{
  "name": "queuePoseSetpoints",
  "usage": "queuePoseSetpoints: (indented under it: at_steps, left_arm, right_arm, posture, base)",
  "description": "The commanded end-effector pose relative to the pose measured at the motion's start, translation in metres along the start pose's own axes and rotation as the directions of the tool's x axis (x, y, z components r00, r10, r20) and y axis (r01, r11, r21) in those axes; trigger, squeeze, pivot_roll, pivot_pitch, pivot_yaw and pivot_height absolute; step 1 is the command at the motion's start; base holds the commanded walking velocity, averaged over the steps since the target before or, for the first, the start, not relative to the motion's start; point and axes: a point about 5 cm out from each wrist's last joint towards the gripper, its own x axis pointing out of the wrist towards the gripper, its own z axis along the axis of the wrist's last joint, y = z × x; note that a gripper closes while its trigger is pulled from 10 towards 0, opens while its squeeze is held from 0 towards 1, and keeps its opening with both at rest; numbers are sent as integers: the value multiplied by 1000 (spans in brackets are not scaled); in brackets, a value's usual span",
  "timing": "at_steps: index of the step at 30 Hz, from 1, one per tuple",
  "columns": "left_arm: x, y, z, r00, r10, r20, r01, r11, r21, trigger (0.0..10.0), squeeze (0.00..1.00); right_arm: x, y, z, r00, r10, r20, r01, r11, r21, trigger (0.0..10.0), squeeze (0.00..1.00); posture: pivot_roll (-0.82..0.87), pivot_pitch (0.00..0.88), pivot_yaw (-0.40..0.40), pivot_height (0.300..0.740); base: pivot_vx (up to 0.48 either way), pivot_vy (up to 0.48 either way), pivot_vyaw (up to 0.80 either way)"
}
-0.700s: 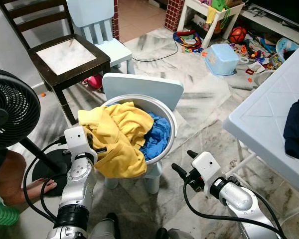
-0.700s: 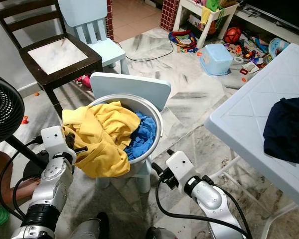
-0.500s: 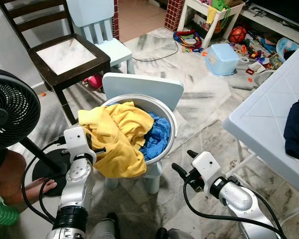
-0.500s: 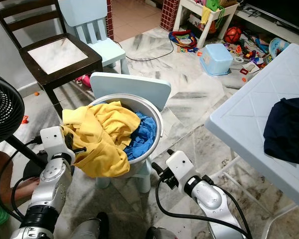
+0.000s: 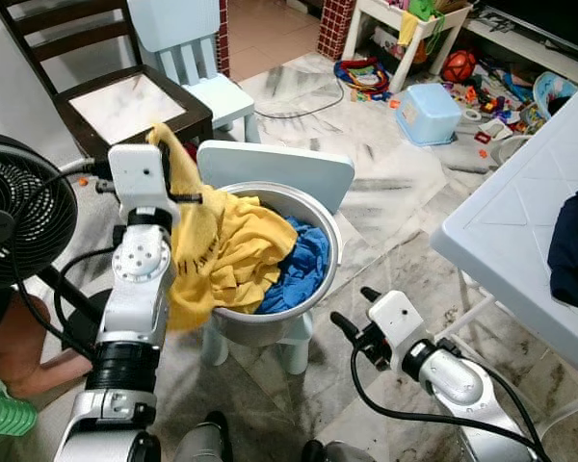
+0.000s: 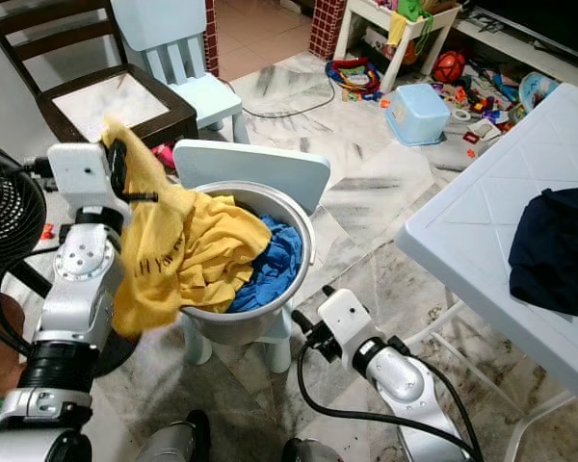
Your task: Hang hanger
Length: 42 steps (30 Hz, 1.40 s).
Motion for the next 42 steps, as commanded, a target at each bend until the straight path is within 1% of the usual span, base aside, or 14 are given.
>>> queuePoseSetpoints:
  at_steps: [1, 5, 11, 12, 13, 14, 15, 17, 18, 19, 20, 21, 30, 42]
  left_arm:
    - [2, 0, 3, 1000, -10, 4, 10, 1000, 3, 0, 0]
    - [-17, -1, -5, 998, -55, -38, 56, 998, 27, 0, 0]
    - [-50, 7, -11, 998, -32, -61, 36, 997, 62, 0, 0]
    - [-52, 7, -12, 997, -32, -66, 37, 997, 64, 0, 0]
    - [-56, 9, -13, 997, -26, -72, 31, 997, 66, 706, 0]
    - [-59, 11, -13, 997, -21, -78, 26, 997, 67, 706, 0]
    - [-60, 11, -13, 997, -17, -81, 23, 997, 67, 2392, 0]
    - [-68, 14, -13, 995, -16, -99, 23, 997, 69, 2392, 0]
    - [-72, 14, -13, 994, -14, -105, 21, 997, 68, 1647, 0]
    - [-74, 15, -13, 994, -13, -109, 20, 998, 66, 1647, 0]
    - [-78, 15, -12, 993, -17, -118, 25, 997, 69, 196, 0]
    - [-81, 15, -12, 992, -25, -122, 34, 997, 74, 0, 0]
    - [-84, 13, -13, 989, -27, -143, 37, 997, 64, 0, 0]
    - [-84, 10, -12, 988, -40, -152, 50, 997, 62, 0, 0]
  right_arm:
    - [-3, -1, -5, 1000, -16, -17, 16, 1000, 2, 10000, 0]
    - [-5, -2, 0, 999, -49, 20, 48, 998, 36, 10000, 0]
    - [-3, -12, 22, 979, -153, 134, 111, 954, 280, 10000, 0]
    - [-3, -12, 23, 978, -160, 136, 115, 951, 287, 10000, 0]
    - [-2, -13, 25, 976, -164, 145, 112, 944, 310, 10000, 0]
    - [-1, -13, 26, 975, -165, 152, 108, 940, 324, 10000, 0]
    - [-1, -12, 27, 974, -165, 156, 106, 937, 334, 10000, 0]
    - [-1, -16, 29, 966, -198, 167, 123, 917, 379, 10000, 0]
    - [-1, -18, 30, 960, -222, 169, 137, 903, 407, 10000, 0]
    - [-1, -20, 31, 957, -236, 170, 145, 894, 425, 10000, 0]
    - [-2, -22, 32, 951, -259, 169, 155, 872, 464, 10000, 0]
    - [-2, -23, 33, 948, -267, 171, 157, 864, 478, 10000, 0]
    - [-1, -22, 36, 945, -271, 183, 158, 867, 472, 10000, 0]
    - [0, -24, 35, 948, -273, 165, 170, 871, 461, 10000, 0]
  posture:
    - [-38, 169, -91, 740]
    - [-23, 167, -88, 740]
    - [17, 161, -87, 740]
    - [17, 161, -87, 740]
    - [24, 159, -85, 740]
    - [24, 159, -85, 740]
    - [27, 157, -84, 740]
    - [33, 156, -84, 740]
    - [33, 156, -84, 740]
    - [33, 156, -84, 740]
    - [41, 153, -82, 740]
    - [41, 153, -82, 740]
    - [39, 147, -81, 740]
    - [38, 148, -81, 740]
  base:
    - [0, 0, 0]
    - [0, 0, 0]
    - [0, 0, 0]
    - [0, 0, 0]
    - [0, 0, 0]
    - [0, 0, 0]
    - [0, 0, 0]
    - [0, 0, 0]
    - [0, 0, 0]
    - [0, 0, 0]
    - [0, 0, 0]
    - [0, 0, 0]
    - [0, 0, 139]
    - [304, 0, 512]
